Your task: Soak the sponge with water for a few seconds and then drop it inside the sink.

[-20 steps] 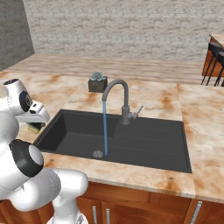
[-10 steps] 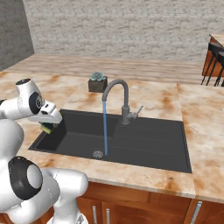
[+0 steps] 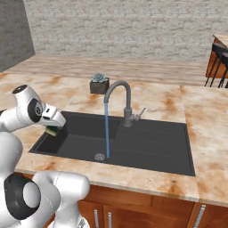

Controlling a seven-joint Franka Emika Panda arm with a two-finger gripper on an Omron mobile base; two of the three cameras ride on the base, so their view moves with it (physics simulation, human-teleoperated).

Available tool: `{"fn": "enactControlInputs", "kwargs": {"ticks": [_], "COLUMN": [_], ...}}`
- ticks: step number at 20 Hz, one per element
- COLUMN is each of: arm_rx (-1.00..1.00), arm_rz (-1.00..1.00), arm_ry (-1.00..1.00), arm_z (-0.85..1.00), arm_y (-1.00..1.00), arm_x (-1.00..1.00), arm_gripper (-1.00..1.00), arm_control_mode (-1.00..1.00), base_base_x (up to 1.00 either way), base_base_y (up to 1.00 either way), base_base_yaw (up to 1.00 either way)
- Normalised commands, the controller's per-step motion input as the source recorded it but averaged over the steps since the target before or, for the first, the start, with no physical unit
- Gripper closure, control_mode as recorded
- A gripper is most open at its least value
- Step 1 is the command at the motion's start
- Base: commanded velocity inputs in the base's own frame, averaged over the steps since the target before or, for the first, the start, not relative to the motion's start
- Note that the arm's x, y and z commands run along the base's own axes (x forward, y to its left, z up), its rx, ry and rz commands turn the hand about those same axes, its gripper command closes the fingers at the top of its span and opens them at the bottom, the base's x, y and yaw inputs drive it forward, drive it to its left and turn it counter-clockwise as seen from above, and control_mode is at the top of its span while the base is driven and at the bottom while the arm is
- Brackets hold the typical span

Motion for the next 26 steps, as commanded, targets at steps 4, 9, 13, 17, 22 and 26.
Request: {"fn": "enactControlInputs", "kwargs": {"ticks": [4, 9, 13, 17, 22, 26], "arm_rx": [-0.21, -0.23, -0.15, -0.08, -0.01, -0.01], "arm_rz": [-0.11, -0.27, -0.33, -0.33, -0.29, -0.27], "arm_ry": [-0.02, 0.00, -0.03, -0.03, -0.04, -0.07], "arm_z": [0.00, 0.00, 0.04, 0.11, 0.23, 0.18], "arm_y": [0.00, -0.02, -0.08, -0.04, -0.03, -0.04], "arm_x": [0.00, 0.00, 0.00, 0.00, 0.00, 0.00], "arm_gripper": [1.00, 1.00, 1.00, 1.00, 1.00, 1.00], "arm_control_mode": [-1.00, -1.00, -1.00, -1.00, -1.00, -1.00], "base_base_x": [0.00, 0.00, 0.00, 0.00, 0.00, 0.00], "base_base_y": [0.00, 0.00, 0.00, 0.00, 0.00, 0.00], "base_base_yaw": [0.00, 0.00, 0.00, 0.00, 0.00, 0.00]}}
